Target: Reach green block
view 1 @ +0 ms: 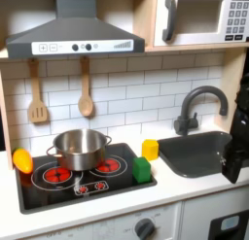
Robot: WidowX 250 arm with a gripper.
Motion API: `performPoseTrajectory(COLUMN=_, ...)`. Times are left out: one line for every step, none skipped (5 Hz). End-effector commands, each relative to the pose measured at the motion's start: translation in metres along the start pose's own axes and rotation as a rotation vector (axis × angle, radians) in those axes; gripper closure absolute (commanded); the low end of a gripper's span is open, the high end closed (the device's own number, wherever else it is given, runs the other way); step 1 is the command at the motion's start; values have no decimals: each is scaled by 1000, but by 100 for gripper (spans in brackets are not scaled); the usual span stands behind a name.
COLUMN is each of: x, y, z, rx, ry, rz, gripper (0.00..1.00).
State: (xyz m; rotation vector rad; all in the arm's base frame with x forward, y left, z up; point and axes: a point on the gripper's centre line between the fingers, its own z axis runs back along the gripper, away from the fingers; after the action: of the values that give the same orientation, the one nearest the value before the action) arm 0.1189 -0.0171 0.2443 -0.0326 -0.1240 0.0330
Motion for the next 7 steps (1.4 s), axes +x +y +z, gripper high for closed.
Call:
performPoseTrajectory(x=0, y=0, z=0, rx=0, ry=2, rz=0, gripper=0)
performPoseTrajectory(x=22, y=-5, z=-9, rx=-7, ry=-11, rz=39, gripper=0)
performPoseTrajectory(x=34, y=2, z=-22, rx=21, ry=-2, rz=31, gripper=0)
performPoseTrajectory(x=39, y=2, z=-24, rx=34, ry=-35, rz=28, gripper=0)
performPoseTrajectory(x=53, y=8, z=-23, rx=51, ry=-78, rz=71, gripper=0)
performPoseTrajectory(x=63, y=12, z=-29, rx=60, ry=-81, rz=75, gripper=0)
performPoseTrajectory(x=71, y=14, z=-34, rx=63, ry=-73, rz=61, gripper=0)
